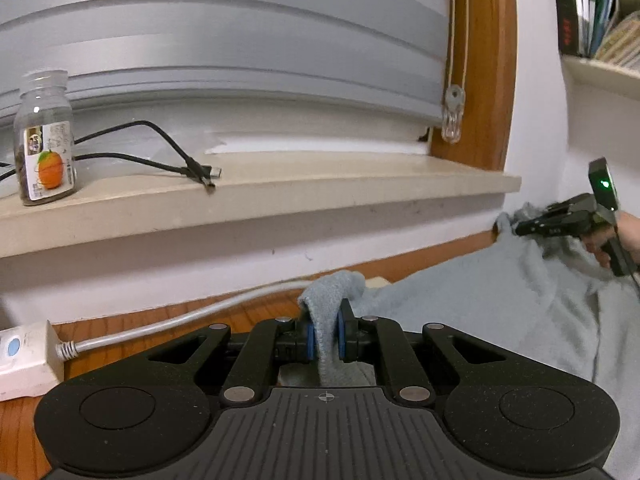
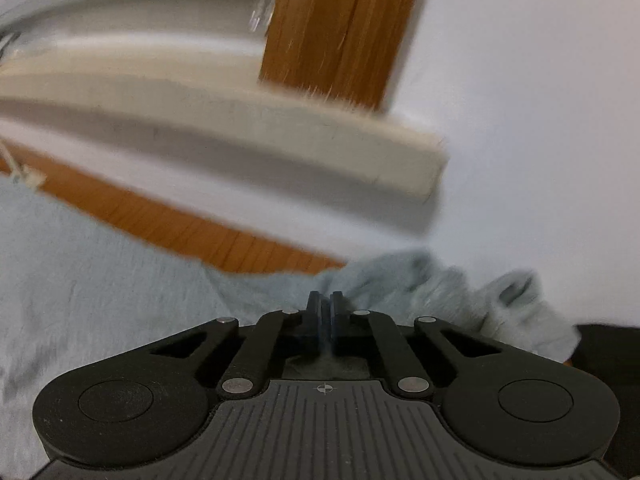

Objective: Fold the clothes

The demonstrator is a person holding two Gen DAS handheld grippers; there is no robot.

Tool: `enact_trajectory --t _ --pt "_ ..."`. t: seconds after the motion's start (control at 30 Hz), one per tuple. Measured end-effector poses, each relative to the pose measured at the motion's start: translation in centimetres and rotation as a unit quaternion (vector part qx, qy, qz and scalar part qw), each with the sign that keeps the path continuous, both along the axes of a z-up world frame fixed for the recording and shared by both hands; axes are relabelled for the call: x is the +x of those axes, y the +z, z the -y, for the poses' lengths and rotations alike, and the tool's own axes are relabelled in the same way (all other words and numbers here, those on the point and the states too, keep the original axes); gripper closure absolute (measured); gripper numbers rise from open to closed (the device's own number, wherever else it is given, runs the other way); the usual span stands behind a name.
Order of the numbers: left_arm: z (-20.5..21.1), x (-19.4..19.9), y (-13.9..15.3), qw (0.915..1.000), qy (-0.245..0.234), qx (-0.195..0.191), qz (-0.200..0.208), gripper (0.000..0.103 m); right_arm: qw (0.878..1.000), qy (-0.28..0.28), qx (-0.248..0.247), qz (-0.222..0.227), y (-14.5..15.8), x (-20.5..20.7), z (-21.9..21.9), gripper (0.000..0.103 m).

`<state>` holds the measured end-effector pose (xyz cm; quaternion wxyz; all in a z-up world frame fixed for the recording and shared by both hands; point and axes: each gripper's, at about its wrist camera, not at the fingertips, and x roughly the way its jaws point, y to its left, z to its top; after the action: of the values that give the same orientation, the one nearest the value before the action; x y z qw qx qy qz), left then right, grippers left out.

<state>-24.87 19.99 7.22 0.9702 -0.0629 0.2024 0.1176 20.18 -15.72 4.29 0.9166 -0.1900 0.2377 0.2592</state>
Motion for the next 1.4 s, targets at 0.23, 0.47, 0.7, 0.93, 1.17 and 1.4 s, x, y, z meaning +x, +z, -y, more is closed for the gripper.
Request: enact_trajectory --t 0.23,0.47,0.7,0.93,1.17,1.4 --pt "0.7 -0.7 1.9 0.9995 0.001 0.007 0.031 0.092 0.998 -0.021 0.047 0.041 4.1 -0.9 2.8 0.100" --pt "0.3 0.7 0.9 0.9994 0.011 -0.012 -0.030 0.092 0.998 0.003 0.047 -0.051 2.0 0.8 2.2 0.083" --pt "-0.8 2.0 -0.9 0.9963 -0.002 -0.038 -0.077 0.092 0.991 -0.058 0.068 -0.097 1.4 4.4 0.9 0.039" --pt "-1.5 1.8 -0.9 0.9954 -0.011 -0.044 -0.084 0.092 0.987 -0.098 0.026 -0.127 -1.2 7.1 -0.3 0.035" --pt "-0.6 1.3 -0.2 0.9987 -0.010 -0.012 -0.048 0.092 0.991 -0.101 0.062 -0.068 0.0 5.5 1.6 0.090" --pt "0.2 0.8 1.7 0.9998 -0.002 0.012 -0.018 0.092 0.982 -0.120 0.132 0.057 4.4 2.0 4.6 0.092"
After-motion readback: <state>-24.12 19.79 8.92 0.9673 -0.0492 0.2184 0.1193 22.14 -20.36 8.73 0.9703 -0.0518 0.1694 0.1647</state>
